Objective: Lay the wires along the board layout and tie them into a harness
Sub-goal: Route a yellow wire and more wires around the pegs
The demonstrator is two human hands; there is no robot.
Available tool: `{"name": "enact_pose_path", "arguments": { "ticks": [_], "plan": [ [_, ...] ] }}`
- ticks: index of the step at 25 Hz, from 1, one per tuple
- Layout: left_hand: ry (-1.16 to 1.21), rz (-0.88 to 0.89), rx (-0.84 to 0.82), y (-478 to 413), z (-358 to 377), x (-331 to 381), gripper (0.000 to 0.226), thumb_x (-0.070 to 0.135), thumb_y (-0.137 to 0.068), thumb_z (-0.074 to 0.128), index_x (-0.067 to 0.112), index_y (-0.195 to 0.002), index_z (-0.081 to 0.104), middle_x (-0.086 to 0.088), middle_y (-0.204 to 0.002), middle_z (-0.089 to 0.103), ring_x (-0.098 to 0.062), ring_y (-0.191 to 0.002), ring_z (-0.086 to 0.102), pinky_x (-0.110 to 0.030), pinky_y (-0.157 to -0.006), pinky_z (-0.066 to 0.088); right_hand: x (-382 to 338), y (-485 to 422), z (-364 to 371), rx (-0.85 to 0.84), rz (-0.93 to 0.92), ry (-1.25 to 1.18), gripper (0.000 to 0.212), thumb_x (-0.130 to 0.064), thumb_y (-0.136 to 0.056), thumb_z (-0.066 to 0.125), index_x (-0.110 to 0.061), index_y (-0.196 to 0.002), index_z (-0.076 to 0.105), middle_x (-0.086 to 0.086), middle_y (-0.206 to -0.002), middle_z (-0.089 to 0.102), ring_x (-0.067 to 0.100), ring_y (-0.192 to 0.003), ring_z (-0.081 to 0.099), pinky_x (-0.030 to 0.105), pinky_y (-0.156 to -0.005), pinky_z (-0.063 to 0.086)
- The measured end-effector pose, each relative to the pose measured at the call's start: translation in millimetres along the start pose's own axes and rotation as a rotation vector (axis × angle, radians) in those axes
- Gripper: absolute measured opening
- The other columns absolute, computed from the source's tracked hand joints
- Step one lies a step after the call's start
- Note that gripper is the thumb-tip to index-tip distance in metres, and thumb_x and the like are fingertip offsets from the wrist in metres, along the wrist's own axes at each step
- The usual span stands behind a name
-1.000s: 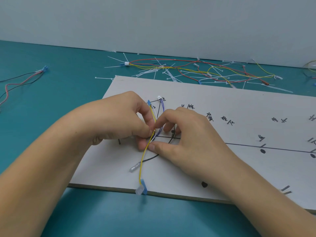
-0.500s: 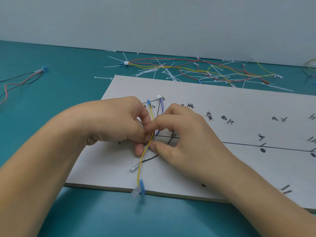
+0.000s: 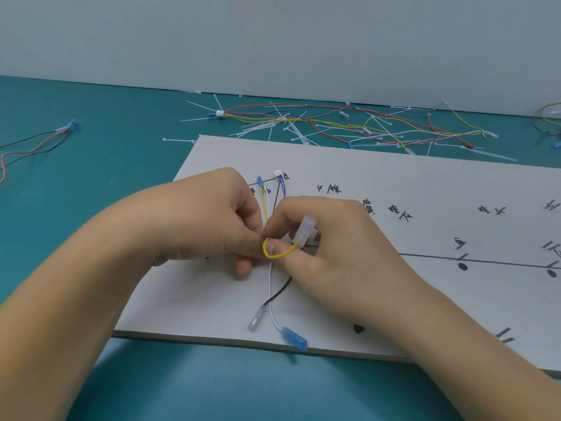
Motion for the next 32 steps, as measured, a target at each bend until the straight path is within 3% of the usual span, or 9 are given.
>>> {"name": "enact_pose_path", "arguments": {
  "ticks": [3,6,11,16,20,24,28,32],
  "plan": [
    [-0.063,0.006,0.048,2.6,2.5,3.6,0.019,0.041,-0.081,0.075,0.024,-0.074,0.076,0.006,-0.063,0.075,-0.007,-0.056,0.052,-0.033,-0.062,0.044,2.5,-0.2,-0.8,0.005,0.040,-0.049,0.005,-0.023,-0.087,0.072,-0.027,-0.085,0.072,-0.011,-0.079,0.069,0.010,-0.079,0.061,0.023,-0.067,0.048],
    [-0.080,0.006,0.061,5.1,5.2,7.3,0.015,0.042,-0.076,0.072,0.028,-0.073,0.075,0.009,-0.062,0.074,-0.004,-0.050,0.053,-0.026,-0.058,0.044,5.0,-0.5,-2.1,0.016,0.063,-0.077,0.007,-0.025,-0.088,0.070,-0.030,-0.083,0.069,-0.012,-0.076,0.070,0.009,-0.074,0.064,0.020,-0.060,0.048],
    [-0.142,-0.005,0.092,5.9,8.0,8.7,0.018,0.040,-0.068,0.079,0.023,-0.071,0.075,0.001,-0.061,0.071,-0.010,-0.047,0.049,-0.025,-0.051,0.039,6.6,0.0,2.5,0.002,0.042,-0.056,0.003,-0.022,-0.084,0.071,-0.023,-0.081,0.071,-0.010,-0.077,0.066,0.008,-0.075,0.059,0.028,-0.062,0.047],
    [-0.134,-0.006,0.080,6.8,8.4,10.6,0.020,0.035,-0.066,0.073,0.016,-0.072,0.073,-0.005,-0.064,0.071,-0.012,-0.046,0.044,-0.023,-0.049,0.035,3.2,-1.3,1.7,0.045,0.009,-0.051,0.012,-0.026,-0.078,0.066,-0.035,-0.080,0.073,-0.017,-0.079,0.064,0.006,-0.078,0.060,0.024,-0.067,0.045],
    [-0.048,0.007,0.038,9.5,3.2,10.3,0.034,0.045,-0.056,0.062,0.017,-0.072,0.073,-0.010,-0.070,0.072,-0.016,-0.050,0.042,-0.031,-0.055,0.034,3.6,-0.6,-2.6,0.084,0.014,-0.120,0.010,-0.023,-0.081,0.071,-0.029,-0.082,0.078,-0.013,-0.080,0.071,0.010,-0.076,0.064,0.022,-0.065,0.044],
    [-0.009,0.033,-0.013,10.4,-5.2,4.6,0.037,0.049,-0.053,0.063,0.022,-0.074,0.076,-0.009,-0.071,0.073,-0.016,-0.054,0.042,-0.037,-0.060,0.033,3.8,-1.4,-2.8,0.064,0.036,-0.114,0.007,-0.020,-0.086,0.077,-0.025,-0.084,0.081,-0.003,-0.069,0.067,0.008,-0.055,0.050,0.016,-0.053,0.034],
    [-0.005,0.049,-0.080,8.1,-8.7,-1.0,0.024,0.039,-0.060,0.069,0.023,-0.077,0.075,-0.002,-0.068,0.076,-0.011,-0.050,0.040,-0.028,-0.055,0.033,1.2,-2.5,1.1,-0.024,0.025,0.036,0.007,-0.018,-0.085,0.075,-0.023,-0.086,0.081,-0.009,-0.089,0.074,0.017,-0.091,0.064,0.034,-0.083,0.050],
    [0.024,0.044,-0.165,6.1,-2.7,-2.5,0.024,0.035,-0.063,0.074,0.020,-0.081,0.073,0.000,-0.059,0.070,-0.013,-0.045,0.032,-0.021,-0.043,0.026,-0.8,-2.7,0.1,-0.067,0.045,0.050,0.013,-0.017,-0.083,0.077,-0.026,-0.089,0.082,-0.006,-0.093,0.072,0.019,-0.094,0.062,0.036,-0.085,0.047]
  ]
}}
Point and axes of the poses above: each hand's wrist, its own y-axis away from the middle knuckle, its own z-axis out of the palm, x = y × z, the point moved 4 cm from there along -y, towards the middle knuckle
